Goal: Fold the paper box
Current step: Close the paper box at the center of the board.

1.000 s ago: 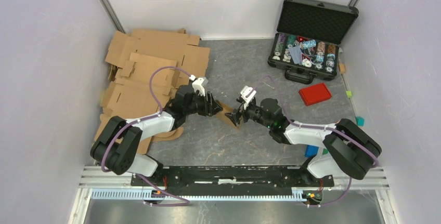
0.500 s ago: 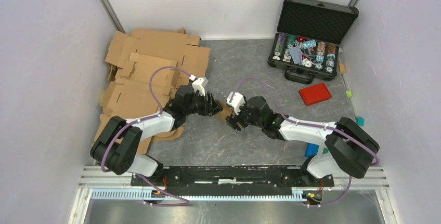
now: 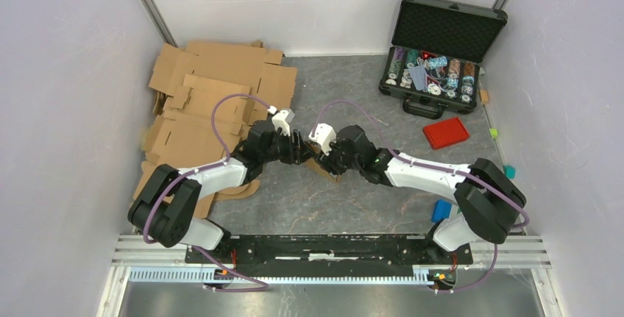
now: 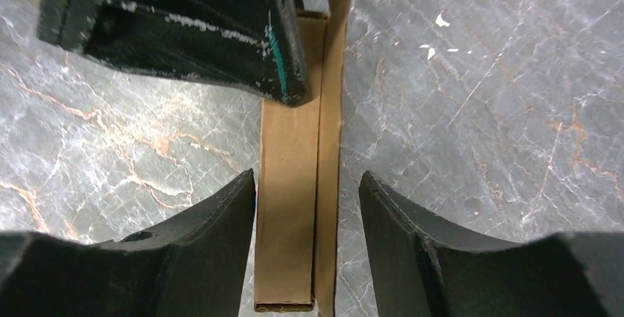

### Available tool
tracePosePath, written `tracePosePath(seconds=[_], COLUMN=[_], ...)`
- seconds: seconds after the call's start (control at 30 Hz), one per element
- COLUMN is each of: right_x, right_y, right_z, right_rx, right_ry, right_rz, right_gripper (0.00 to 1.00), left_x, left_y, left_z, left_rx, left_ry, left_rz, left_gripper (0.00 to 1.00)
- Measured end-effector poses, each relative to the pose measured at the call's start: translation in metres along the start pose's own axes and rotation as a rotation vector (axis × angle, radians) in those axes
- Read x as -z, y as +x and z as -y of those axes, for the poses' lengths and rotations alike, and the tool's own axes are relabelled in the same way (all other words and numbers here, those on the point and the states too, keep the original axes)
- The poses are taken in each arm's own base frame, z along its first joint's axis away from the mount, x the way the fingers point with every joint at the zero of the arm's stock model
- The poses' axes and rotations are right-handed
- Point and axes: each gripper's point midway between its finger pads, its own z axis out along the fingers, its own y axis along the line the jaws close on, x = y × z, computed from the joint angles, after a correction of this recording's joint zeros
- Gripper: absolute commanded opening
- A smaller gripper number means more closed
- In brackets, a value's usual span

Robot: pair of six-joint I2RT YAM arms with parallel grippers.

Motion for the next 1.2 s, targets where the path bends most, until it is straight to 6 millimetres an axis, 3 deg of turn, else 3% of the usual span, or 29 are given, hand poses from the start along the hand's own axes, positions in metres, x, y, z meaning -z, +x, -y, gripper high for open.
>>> tracePosePath(seconds=[0.2,0.43,0.67,0.87,1.2], right_x=[-0.004,-0.003,0.004,0.008,0.019], right_y=[0.017,0.018,0.022,0.024,0.030], right_z=[-0.004,-0.006,-0.006,-0.012,-0.029], right_rx=[0.011,0.018,0.026,0.018,0.027], right_ry=[-0.019,-0.022,-0.024,-0.066,-0.158], right_rz=[-0.075,-0.084,-0.106,-0.115,-0.112], right_gripper=[0.33,0.32,0.23,0.26,0.28], left_x=[0.000,0.004,0.028,0.047,0.050], left_y=[0.000,0.002,0.001,-0.010,-0.014], left_z=[0.000,0.001,0.000,0.006,0.022], left_rx=[-0.001,-0.004,-0.038,-0.061,-0.093], left_ry=[0.001,-0.003,-0.038,-0.010,0.088], left_rz=[0.001,0.005,0.047,0.135,0.176], left_gripper=[0.57,0.61,0.64,0.63,0.63])
